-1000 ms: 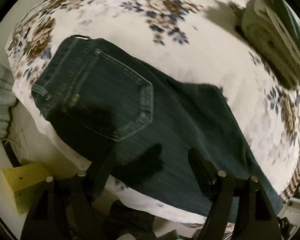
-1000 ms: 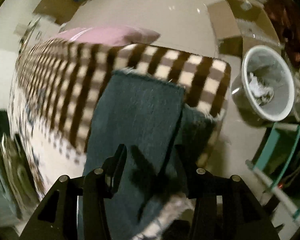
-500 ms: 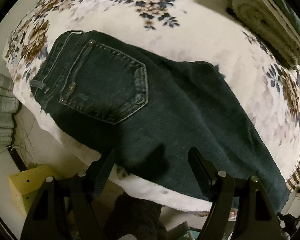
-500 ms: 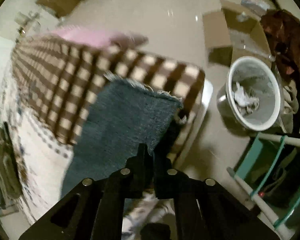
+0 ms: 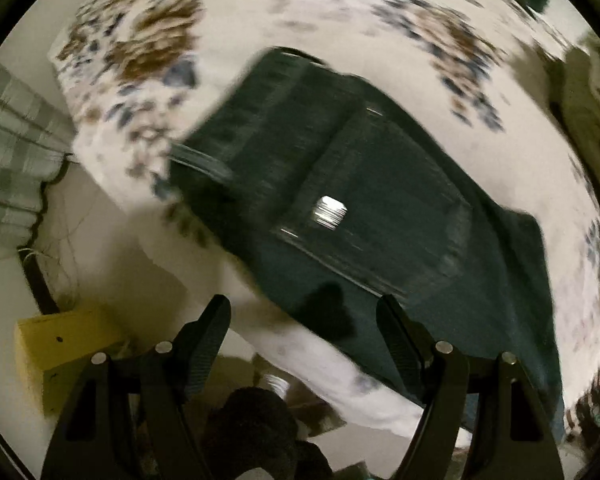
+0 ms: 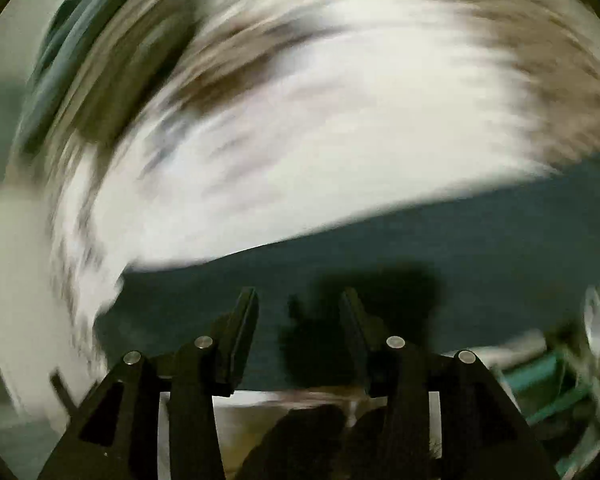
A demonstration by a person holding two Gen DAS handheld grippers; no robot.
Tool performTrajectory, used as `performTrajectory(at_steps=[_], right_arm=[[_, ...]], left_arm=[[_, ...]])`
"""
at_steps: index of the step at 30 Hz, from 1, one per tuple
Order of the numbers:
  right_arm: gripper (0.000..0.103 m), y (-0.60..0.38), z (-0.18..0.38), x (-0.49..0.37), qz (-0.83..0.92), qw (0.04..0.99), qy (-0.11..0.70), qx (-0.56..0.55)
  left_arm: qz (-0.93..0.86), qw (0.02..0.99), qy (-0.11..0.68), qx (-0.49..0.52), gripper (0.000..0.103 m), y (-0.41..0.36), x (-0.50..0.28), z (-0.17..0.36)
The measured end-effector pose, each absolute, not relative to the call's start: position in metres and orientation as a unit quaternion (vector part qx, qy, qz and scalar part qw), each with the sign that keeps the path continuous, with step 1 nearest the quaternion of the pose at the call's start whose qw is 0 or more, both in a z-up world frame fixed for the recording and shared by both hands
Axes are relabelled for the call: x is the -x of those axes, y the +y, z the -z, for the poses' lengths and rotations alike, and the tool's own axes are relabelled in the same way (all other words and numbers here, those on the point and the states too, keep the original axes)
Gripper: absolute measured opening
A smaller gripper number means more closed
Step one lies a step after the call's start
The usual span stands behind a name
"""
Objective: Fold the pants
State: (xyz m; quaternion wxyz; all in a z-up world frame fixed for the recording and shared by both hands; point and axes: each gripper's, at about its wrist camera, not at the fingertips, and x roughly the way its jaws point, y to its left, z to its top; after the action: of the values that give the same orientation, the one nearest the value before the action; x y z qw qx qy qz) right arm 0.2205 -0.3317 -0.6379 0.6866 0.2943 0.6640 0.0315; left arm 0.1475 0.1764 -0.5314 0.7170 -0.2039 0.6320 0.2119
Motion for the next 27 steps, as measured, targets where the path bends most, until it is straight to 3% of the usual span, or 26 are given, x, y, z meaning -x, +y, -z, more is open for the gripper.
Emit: performTrajectory(at_steps=[6,12,15,16,22,27], right_arm=[[0.046,-0.163,0.679,-0.334,-0.151,0.645,0.718,-0.212],[0.046,-0.103,0.73,-0.368,-0.134,0.566,0.779,-0.234],[0.012,-0.095,0.733,-0.372,-0.113,0.583,0.772,-0.228],[0.009,-0.096,0.729,-0.373,-0.107,0.59,0.767,-0.229],[0.008,-0.093,0.712,-0.385,-0.088,0.615,0.754,-0.213],[0.008,-0.11,0.741,-0.392,-0.068,0.584,0.761,-0.273]], left_arm=[[-0.239,0.72,0.623,0.192,0.074,0.229,-0.16,0.545],[-0.209,0.697,0.659,0.189,0.076,0.262,-0.172,0.587],[-0.193,0.7,0.659,0.196,0.078,0.262,-0.166,0.59],[-0.185,0.702,0.659,0.199,0.08,0.263,-0.165,0.591],[-0.154,0.705,0.659,0.213,0.089,0.289,-0.157,0.604],[-0.143,0.705,0.663,0.208,0.089,0.309,-0.159,0.608]])
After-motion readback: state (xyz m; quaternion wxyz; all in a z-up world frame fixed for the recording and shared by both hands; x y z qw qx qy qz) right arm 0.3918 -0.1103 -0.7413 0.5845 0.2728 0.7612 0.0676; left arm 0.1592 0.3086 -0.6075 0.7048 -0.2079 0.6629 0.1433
